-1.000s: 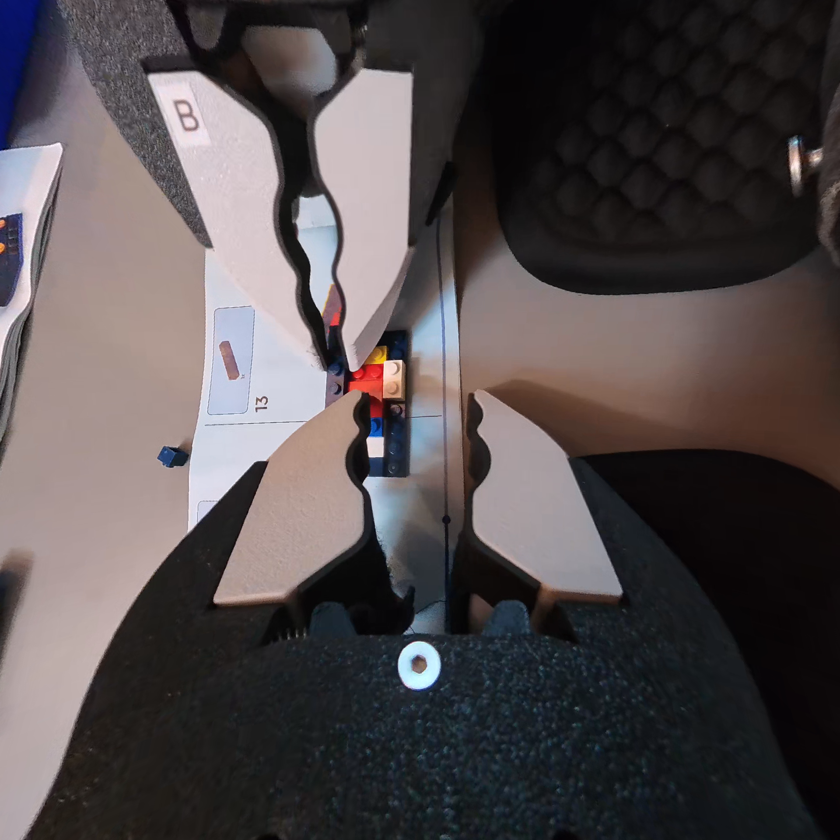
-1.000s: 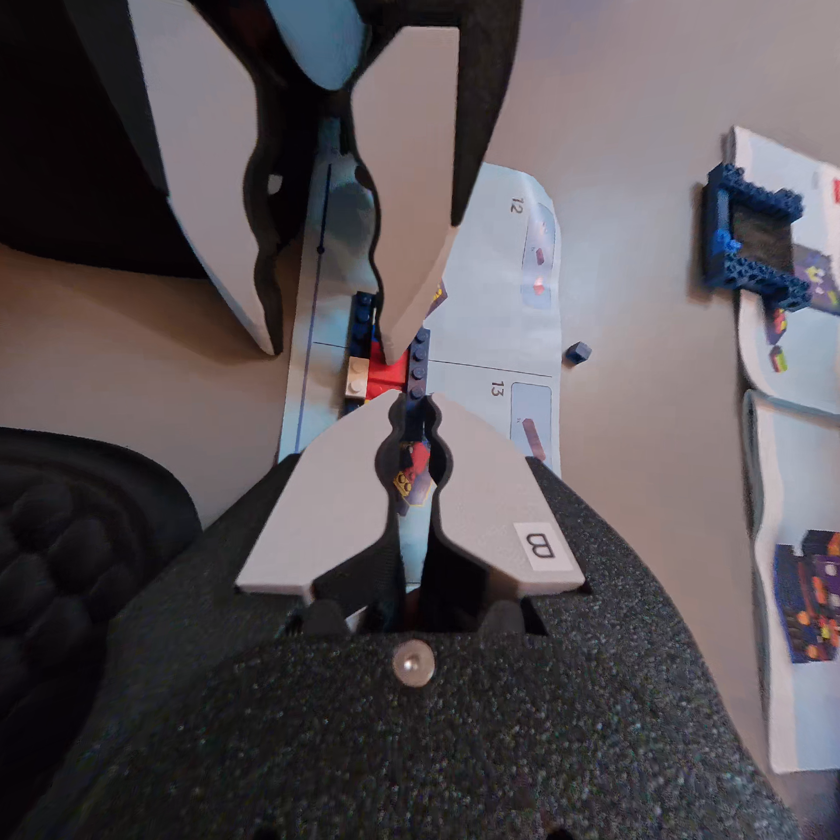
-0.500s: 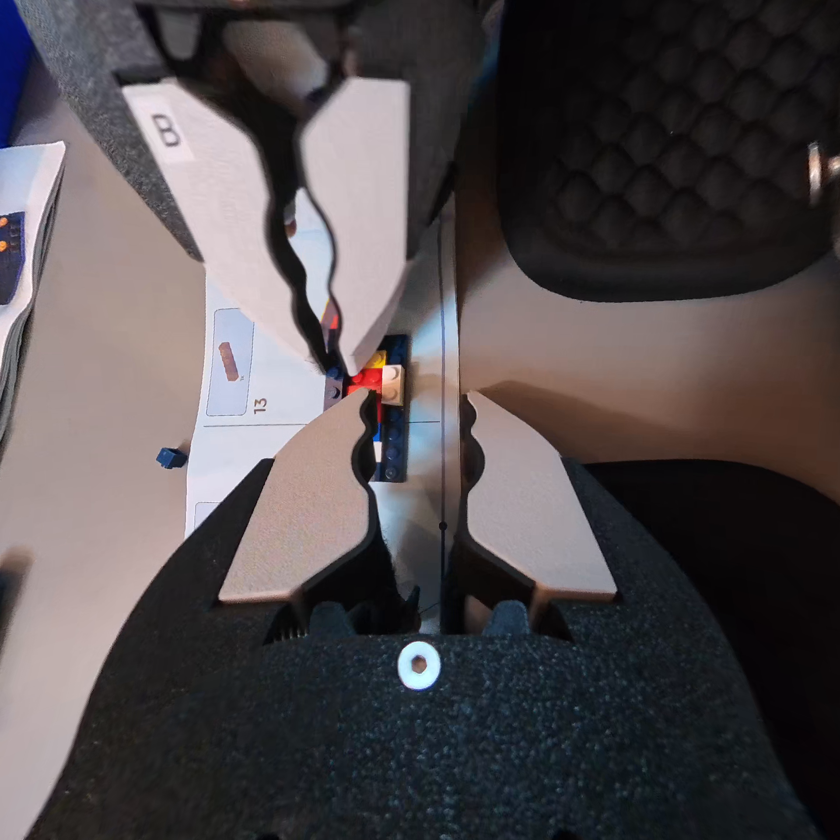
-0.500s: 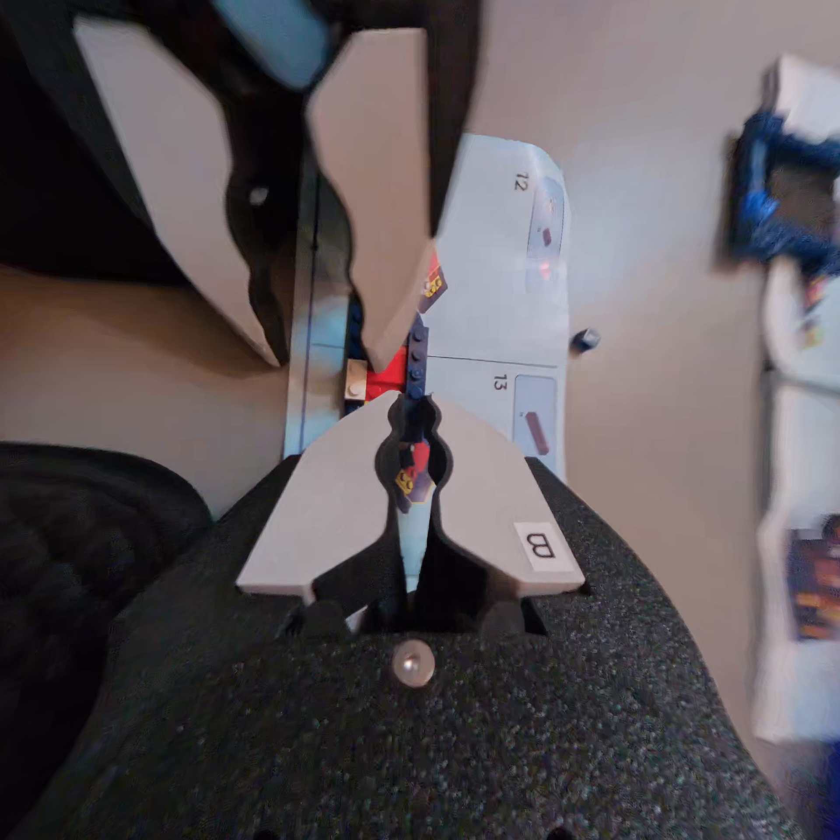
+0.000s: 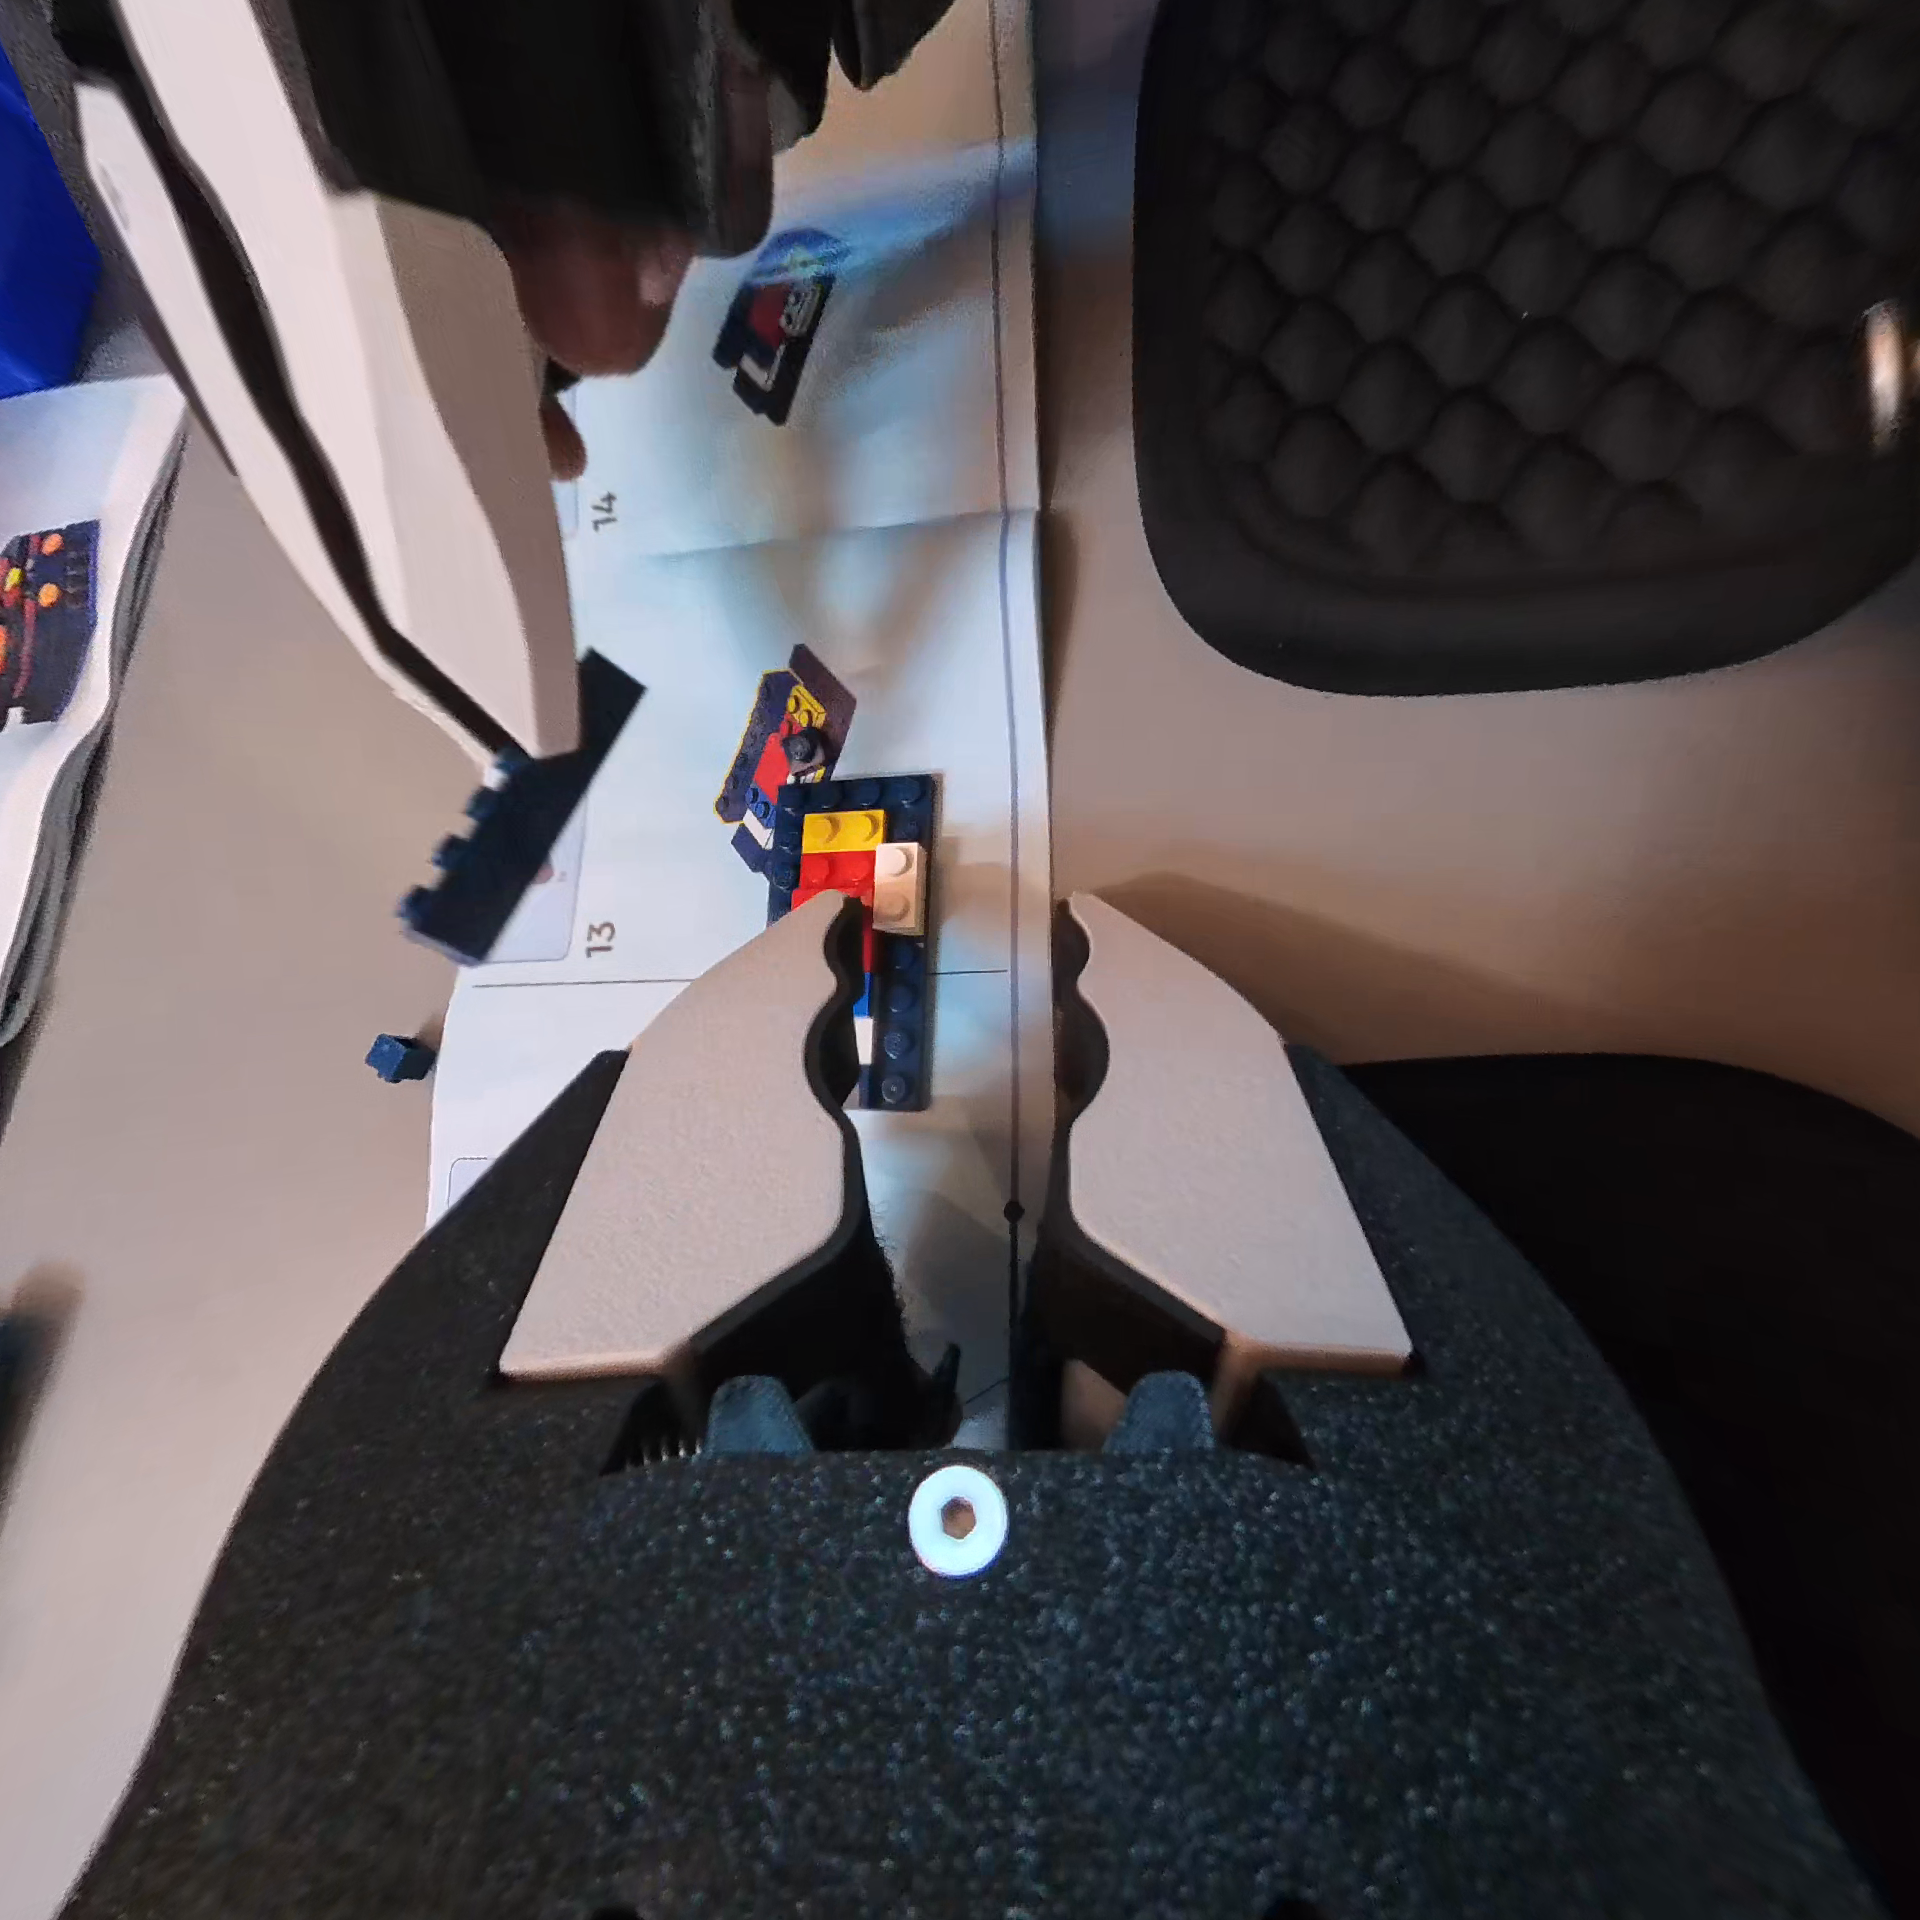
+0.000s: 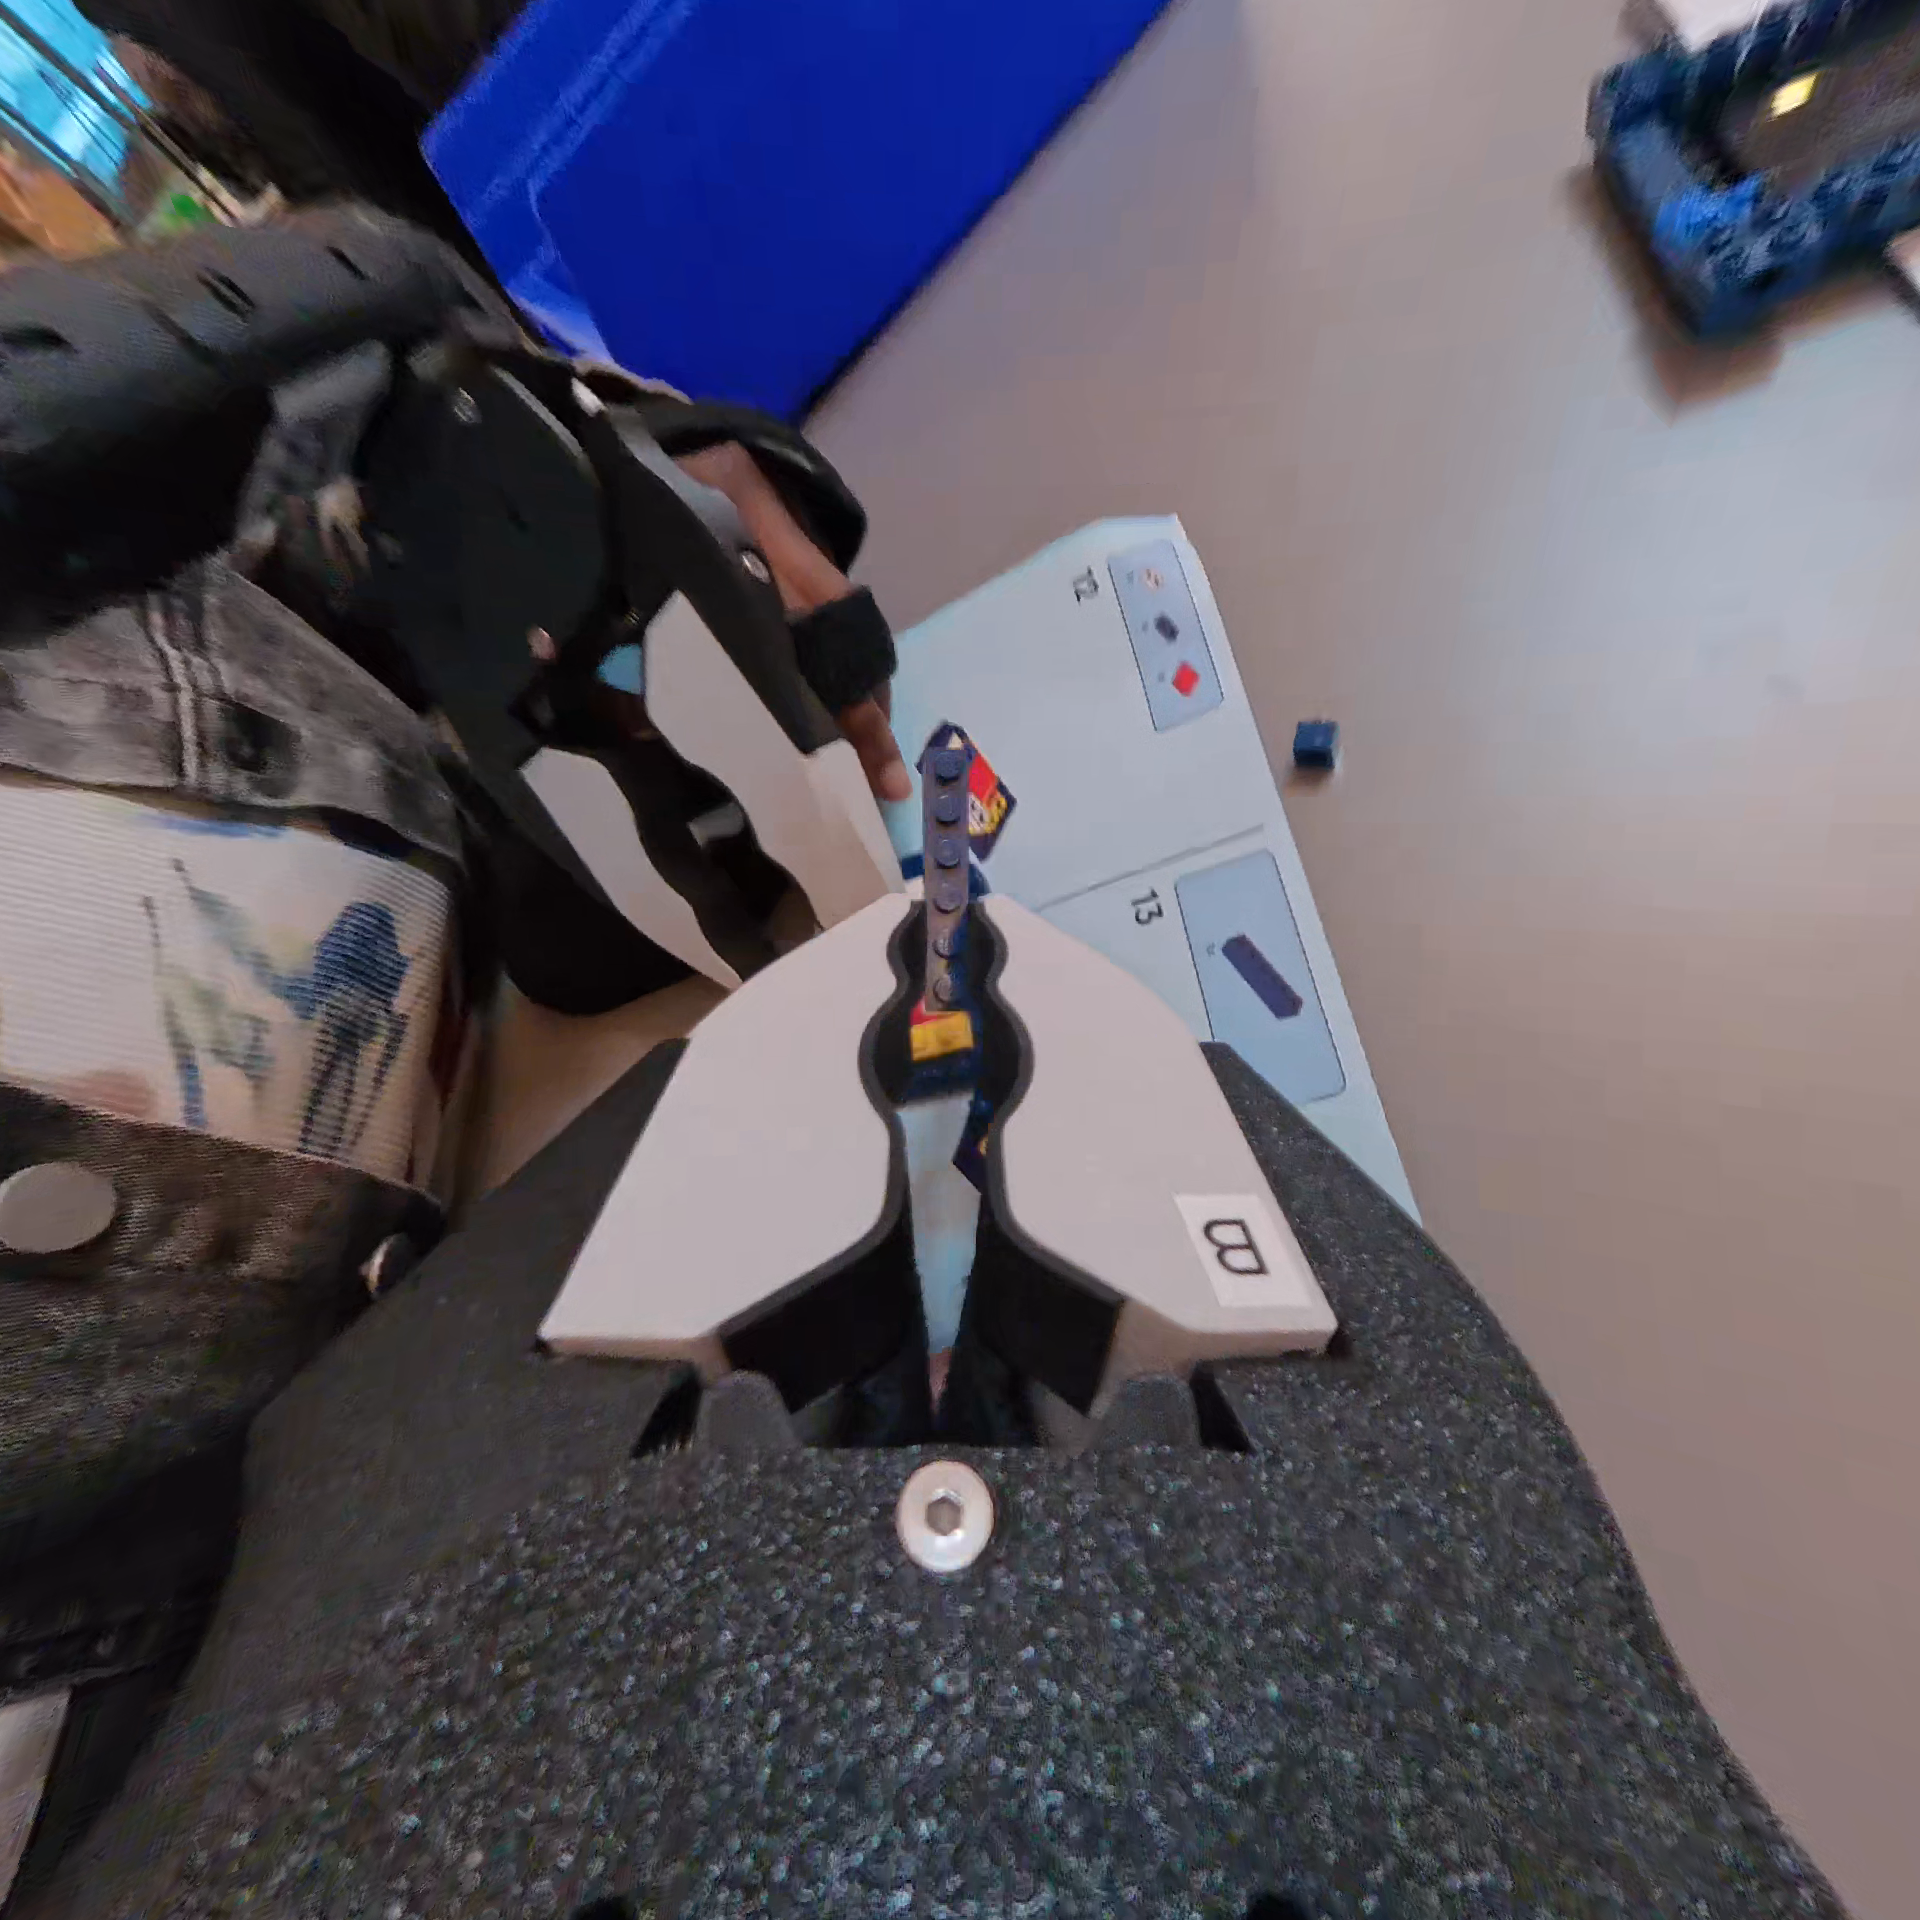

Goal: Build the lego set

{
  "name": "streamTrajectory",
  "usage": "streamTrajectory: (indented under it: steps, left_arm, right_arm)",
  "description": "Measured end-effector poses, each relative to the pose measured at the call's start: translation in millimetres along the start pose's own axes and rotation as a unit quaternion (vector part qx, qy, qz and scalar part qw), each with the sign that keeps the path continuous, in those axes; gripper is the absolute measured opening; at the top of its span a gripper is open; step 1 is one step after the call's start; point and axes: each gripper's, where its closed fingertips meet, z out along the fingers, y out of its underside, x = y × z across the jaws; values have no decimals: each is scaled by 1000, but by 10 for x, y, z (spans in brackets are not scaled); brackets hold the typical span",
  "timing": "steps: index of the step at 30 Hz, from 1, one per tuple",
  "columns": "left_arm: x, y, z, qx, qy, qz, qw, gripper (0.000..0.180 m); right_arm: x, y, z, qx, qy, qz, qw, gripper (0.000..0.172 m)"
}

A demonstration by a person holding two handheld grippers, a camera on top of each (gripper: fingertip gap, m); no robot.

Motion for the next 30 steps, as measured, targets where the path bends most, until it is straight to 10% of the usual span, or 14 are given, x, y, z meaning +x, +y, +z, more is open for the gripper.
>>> streamTrajectory:
  steps: [6,13,30]
  left_arm:
    - [-67,-72,-116,35,-3,-48,998,80]
    - [-230,9,-342,80,-16,-142,986,63]
    - [-120,21,-256,82,17,-106,991,51]
  right_arm:
    - [-55,-7,3,31,8,-26,999,7]
    - [7,174,148,-58,74,-135,986,7]
    - [50,345,315,-157,88,-183,967,7]
